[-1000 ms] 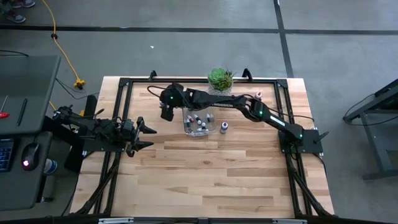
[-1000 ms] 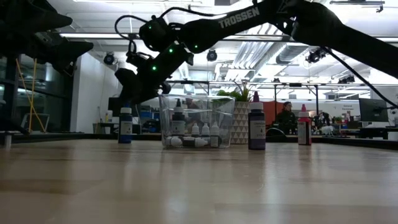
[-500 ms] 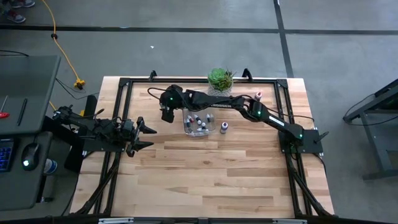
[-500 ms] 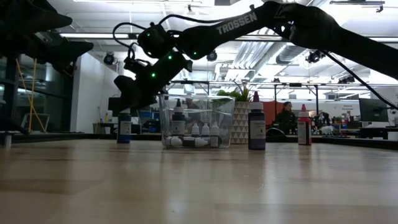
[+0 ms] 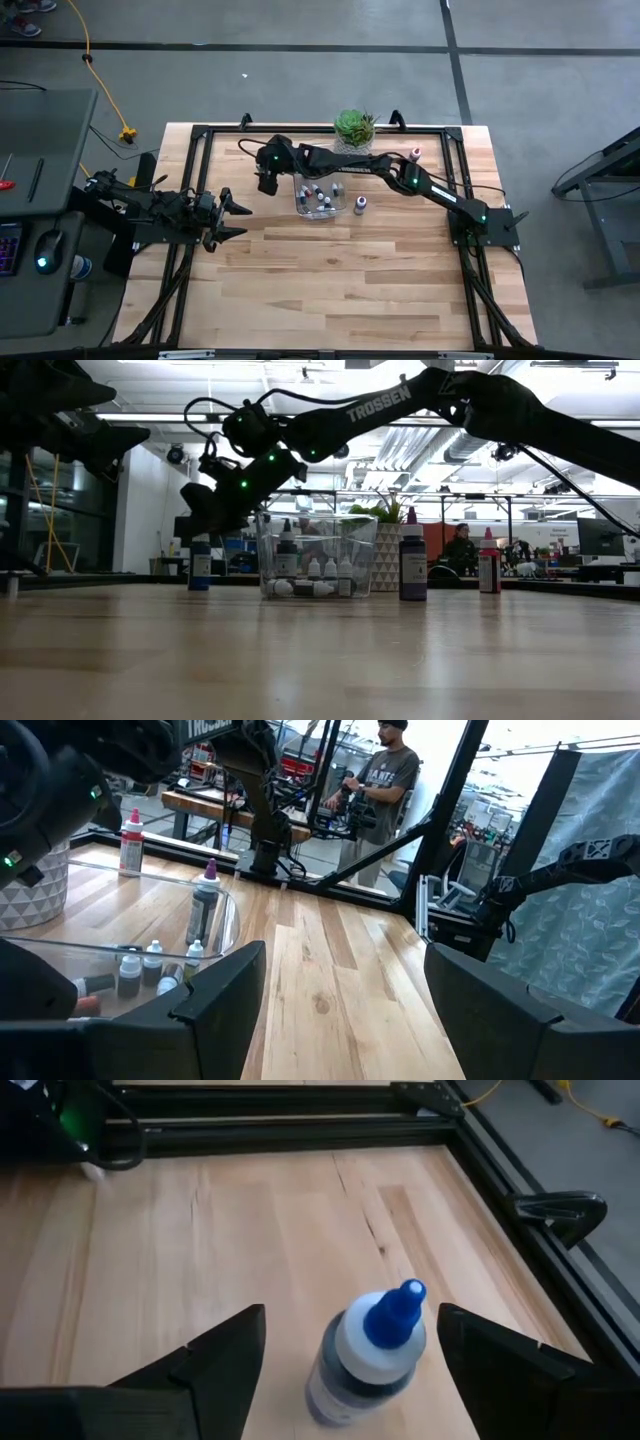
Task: Pick & Place food coloring
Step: Put the big blue food coloring bottle into the transparent bin
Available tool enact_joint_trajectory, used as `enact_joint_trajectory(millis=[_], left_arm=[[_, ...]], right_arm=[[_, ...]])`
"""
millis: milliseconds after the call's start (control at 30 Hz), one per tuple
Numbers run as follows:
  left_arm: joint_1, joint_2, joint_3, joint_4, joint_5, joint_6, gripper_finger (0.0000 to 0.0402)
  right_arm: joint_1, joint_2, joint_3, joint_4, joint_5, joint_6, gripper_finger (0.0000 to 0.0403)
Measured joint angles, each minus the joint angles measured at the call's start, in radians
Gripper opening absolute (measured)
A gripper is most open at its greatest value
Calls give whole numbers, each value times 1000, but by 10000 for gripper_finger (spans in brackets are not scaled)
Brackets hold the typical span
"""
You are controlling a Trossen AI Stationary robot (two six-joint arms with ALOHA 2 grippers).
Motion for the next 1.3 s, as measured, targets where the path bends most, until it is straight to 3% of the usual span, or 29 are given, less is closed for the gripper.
enact_joint_trajectory(millis=[1000, 1300], left_arm=[[0, 0, 0, 0, 0, 0, 271], [0, 0, 0, 0, 0, 0, 271]], right_arm=[[-5, 17, -1, 26, 11, 9, 122], [1, 17, -1, 26, 41, 9, 111]])
